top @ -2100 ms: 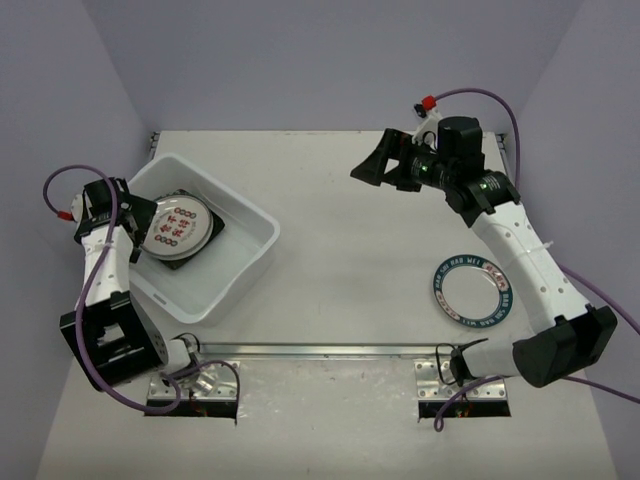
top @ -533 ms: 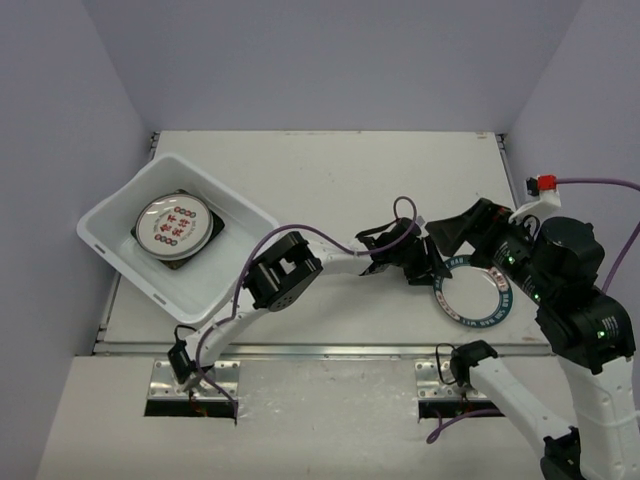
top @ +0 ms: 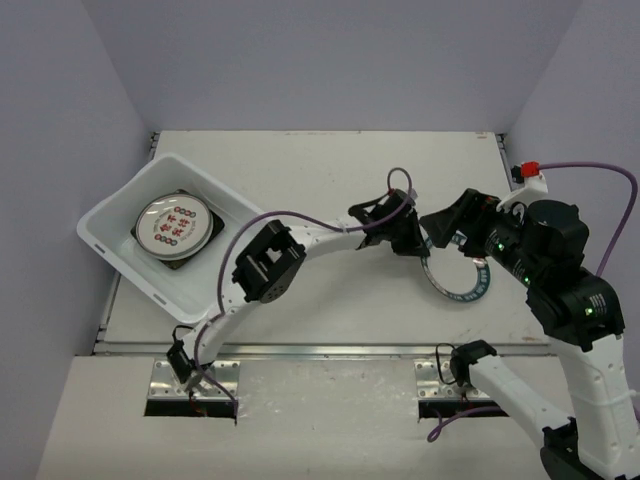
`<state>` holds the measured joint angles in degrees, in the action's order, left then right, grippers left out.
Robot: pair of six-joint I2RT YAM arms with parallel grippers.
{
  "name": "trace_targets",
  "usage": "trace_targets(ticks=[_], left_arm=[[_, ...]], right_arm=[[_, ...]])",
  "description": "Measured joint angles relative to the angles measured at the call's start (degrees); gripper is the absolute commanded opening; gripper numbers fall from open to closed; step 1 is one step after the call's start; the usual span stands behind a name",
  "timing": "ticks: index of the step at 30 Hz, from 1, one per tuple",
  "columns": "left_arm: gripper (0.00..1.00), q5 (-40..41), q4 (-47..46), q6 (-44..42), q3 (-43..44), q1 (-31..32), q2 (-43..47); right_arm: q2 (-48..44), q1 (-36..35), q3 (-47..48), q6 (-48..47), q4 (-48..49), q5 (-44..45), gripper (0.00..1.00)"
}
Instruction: Place the plates into the plastic bin on the countertop
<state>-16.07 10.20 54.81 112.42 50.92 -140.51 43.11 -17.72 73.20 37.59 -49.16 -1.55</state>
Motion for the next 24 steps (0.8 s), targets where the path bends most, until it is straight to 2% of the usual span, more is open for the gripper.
trace_targets(ticks=[4,8,12,15,19,24], left_arm=[[0.00,7.52,12.18,-6.39,-0.28,-9.72,13.09],[0.00,16.67,19.62,-9.62,-2.59,-25.55,31.74],[0.00,24.81,19.36,-8.61,-15.95,-46.99,54.16],[0.00,28.53,23.63,-8.12,-26.62,-59.23,65.88],[0.00,26.93,29.97,-9.20,-37.25,-68.47,72.37],[0.00,24.39,34.15,-10.08,-46.14,-73.13,72.21]], right_arm=[[1.42,0.00,-0.44,-0.60,2.01,0.54,0.99],[3.19,0.02,-3.72,-1.54,6.91,2.28,0.99],[10.01,0.02,-5.34,-2.11,11.34,3.49,0.99],[16.39,0.02,-5.37,-2.37,14.86,3.59,0.99],[21.64,0.02,-5.37,-2.42,17.96,2.95,0.99],[22.71,0.16,-5.37,-1.70,21.13,1.74,0.99]])
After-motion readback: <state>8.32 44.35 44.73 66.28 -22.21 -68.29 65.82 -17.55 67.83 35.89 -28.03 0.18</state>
